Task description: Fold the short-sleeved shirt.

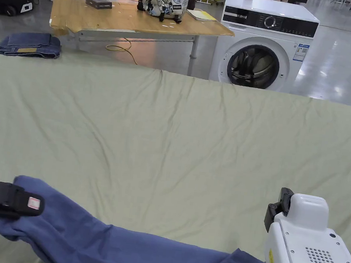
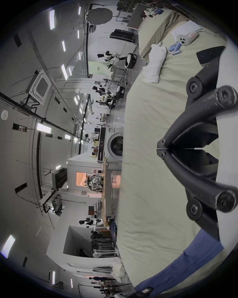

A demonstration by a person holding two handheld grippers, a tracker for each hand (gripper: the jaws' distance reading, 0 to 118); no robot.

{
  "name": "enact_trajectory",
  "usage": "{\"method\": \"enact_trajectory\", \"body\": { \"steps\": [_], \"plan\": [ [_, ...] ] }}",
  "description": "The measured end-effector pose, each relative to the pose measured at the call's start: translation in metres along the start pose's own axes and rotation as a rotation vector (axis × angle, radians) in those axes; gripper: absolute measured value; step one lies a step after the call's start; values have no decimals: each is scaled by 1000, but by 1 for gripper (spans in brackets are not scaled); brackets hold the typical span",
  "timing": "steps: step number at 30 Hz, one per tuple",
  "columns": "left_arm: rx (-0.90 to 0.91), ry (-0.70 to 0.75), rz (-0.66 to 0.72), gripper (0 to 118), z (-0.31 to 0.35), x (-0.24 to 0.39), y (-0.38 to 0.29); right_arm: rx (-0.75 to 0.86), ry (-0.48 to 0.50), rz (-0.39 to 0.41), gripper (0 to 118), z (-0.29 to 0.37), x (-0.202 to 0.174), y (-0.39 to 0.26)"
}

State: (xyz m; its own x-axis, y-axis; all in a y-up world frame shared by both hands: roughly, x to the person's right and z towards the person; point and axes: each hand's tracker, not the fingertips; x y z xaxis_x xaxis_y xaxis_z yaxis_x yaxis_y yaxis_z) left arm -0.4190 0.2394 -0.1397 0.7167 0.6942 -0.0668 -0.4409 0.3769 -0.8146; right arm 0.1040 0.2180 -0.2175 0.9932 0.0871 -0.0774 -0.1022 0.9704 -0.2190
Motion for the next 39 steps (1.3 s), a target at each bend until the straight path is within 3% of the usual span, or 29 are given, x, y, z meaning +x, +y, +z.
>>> {"method": "enact_trajectory", "body": {
  "steps": [4, 12, 18, 24, 26, 28, 29, 30, 33, 34, 35, 36, 37, 39],
  "plan": [
    [-48, -146, 7, 3, -34, 30, -7, -1, -6, 4, 0, 2, 2, -1],
    [-131, -127, 9, 3, -144, 63, -22, -10, -22, -16, 0, 6, 7, -5],
    [-250, 17, 5, 3, -214, 56, -32, -15, -28, -28, 0, 7, 9, -6],
    [-308, 112, -35, 5, -241, 63, -44, -24, -31, -24, 0, 7, 11, -7],
    [-300, 106, -31, 18, -236, 64, -43, -27, -31, -23, 0, 7, 11, -8],
    [-298, 68, -21, 64, -228, 68, -40, -31, -31, -21, 0, 7, 11, -8],
    [-293, 45, -17, 78, -223, 72, -40, -32, -31, -21, 0, 7, 11, -8],
    [-287, 32, -23, 79, -218, 76, -39, -33, -30, -22, 0, 7, 12, -9],
    [-251, 42, -95, 77, -195, 90, -31, -34, -28, -18, 0, 8, 12, -9],
    [-247, 32, -89, 68, -187, 90, -28, -34, -27, -18, 0, 8, 13, -9],
    [-217, 0, -83, 51, -180, 93, -24, -34, -27, -19, 0, 8, 13, -10],
    [-193, -20, -85, 26, -173, 94, -21, -34, -27, -20, 0, 9, 14, -10],
    [-173, -37, -89, 17, -168, 93, -18, -34, -28, -22, 0, 9, 14, -10],
    [-137, -11, -85, 15, -164, 90, -15, -35, -28, -29, 0, 9, 15, -10]
  ]
}}
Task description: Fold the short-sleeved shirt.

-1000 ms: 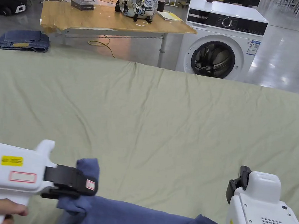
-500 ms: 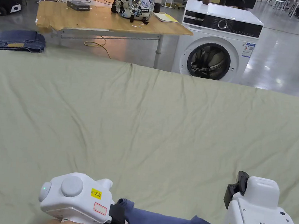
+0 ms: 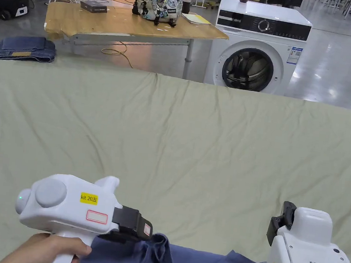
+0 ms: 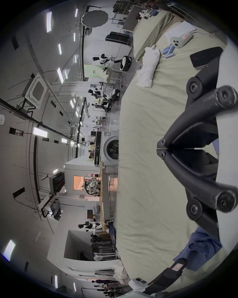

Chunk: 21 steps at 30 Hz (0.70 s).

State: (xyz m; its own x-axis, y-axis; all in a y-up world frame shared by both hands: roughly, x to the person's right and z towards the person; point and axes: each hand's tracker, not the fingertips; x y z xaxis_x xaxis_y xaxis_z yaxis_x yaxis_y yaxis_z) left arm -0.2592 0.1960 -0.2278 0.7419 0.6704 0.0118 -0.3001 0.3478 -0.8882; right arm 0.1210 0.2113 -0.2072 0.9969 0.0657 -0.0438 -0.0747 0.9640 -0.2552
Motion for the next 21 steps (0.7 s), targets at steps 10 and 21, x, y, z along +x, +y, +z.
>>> {"method": "enact_trajectory", "body": {
  "steps": [10, 21],
  "plan": [
    [-164, 207, -65, 5, -54, -14, -24, -9, -1, -4, 0, 1, 2, -3],
    [-203, 44, -161, 4, -110, 6, -51, -25, 2, -4, 0, 1, 2, -11]
  ]
}}
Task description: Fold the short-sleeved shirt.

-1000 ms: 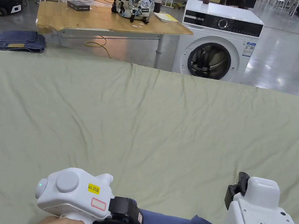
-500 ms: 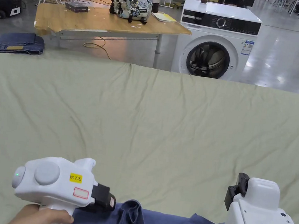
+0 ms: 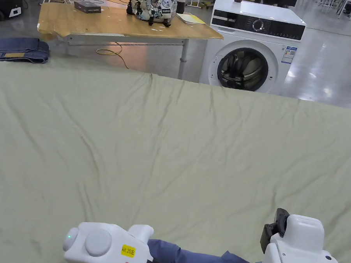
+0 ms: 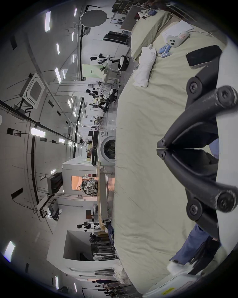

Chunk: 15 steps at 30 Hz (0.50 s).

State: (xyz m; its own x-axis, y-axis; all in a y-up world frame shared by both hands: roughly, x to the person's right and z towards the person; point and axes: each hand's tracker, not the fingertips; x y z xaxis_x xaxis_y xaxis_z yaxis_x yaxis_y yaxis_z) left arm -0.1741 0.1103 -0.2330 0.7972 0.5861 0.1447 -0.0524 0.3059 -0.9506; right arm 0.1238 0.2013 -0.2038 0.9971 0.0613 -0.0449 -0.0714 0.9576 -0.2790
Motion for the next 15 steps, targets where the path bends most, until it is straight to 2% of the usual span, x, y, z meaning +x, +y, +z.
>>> {"method": "enact_trajectory", "body": {
  "steps": [3, 8, 11, 15],
  "plan": [
    [36, -97, 96, 4, -5, -10, -1, -6, -4, -14, 0, 0, 2, -2],
    [32, -163, 126, 4, -5, -21, -5, -8, -3, -18, 0, -1, 2, -4],
    [16, -252, 182, 4, -6, -27, -8, -10, 0, -21, 0, -2, 0, -5],
    [30, -239, 161, 4, 5, -26, -8, -10, 8, -27, 0, -3, -3, -4]
  ]
}}
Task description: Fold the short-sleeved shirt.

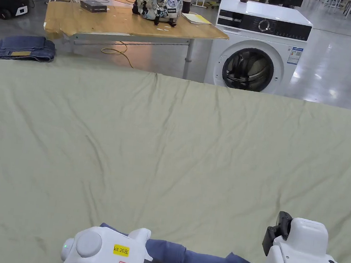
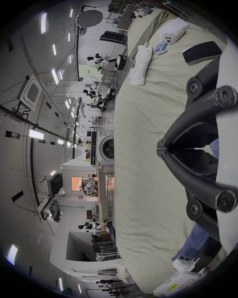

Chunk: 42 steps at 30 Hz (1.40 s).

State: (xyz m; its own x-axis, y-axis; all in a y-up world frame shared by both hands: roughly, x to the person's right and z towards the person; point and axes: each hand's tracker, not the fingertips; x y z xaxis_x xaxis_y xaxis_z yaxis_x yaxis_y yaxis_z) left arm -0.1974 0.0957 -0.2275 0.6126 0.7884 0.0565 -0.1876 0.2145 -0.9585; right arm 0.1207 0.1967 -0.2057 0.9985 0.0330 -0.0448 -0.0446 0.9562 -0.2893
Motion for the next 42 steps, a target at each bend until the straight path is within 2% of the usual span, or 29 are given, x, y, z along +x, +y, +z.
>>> {"method": "enact_trajectory", "body": {
  "steps": [3, 5, 9, 15, 21, 26, 29, 30, 31, 32, 33, 36, 42],
  "plan": [
    [46, 42, -55, 7, 30, 11, 0, 12, 7, 6, 0, 0, -4, 3],
    [106, 64, -81, 22, 61, 11, 3, 16, 13, 9, 0, 0, -6, 5],
    [239, 124, -83, 78, 124, -2, 5, 25, 25, 13, 0, -1, -11, 8],
    [294, 201, -8, 81, 180, -52, 3, 26, 35, 16, 0, -2, -15, 7],
    [221, 90, 108, 81, 155, -93, -10, 15, 35, 15, 0, -2, -15, 5],
    [279, -133, 175, 80, 127, -106, -13, 8, 28, 18, 0, -1, -15, 4],
    [242, -201, 191, 70, 111, -125, -5, 4, 25, 16, 0, 0, -14, 3],
    [244, -187, 181, 70, 107, -124, -3, 2, 24, 15, 0, 0, -14, 3],
    [249, -174, 178, 58, 104, -123, -2, 1, 22, 16, 0, 1, -14, 2],
    [244, -153, 190, 38, 101, -125, -3, 0, 20, 17, 0, 1, -13, 2],
    [233, -136, 217, 12, 98, -129, -2, -1, 18, 17, 0, 2, -13, 2],
    [275, -200, 240, 5, 103, -132, -9, -3, 13, 19, 0, 3, -11, 2],
    [317, -243, 225, 3, 124, -118, -16, -10, 11, 16, 0, 3, -9, 0]
  ]
}}
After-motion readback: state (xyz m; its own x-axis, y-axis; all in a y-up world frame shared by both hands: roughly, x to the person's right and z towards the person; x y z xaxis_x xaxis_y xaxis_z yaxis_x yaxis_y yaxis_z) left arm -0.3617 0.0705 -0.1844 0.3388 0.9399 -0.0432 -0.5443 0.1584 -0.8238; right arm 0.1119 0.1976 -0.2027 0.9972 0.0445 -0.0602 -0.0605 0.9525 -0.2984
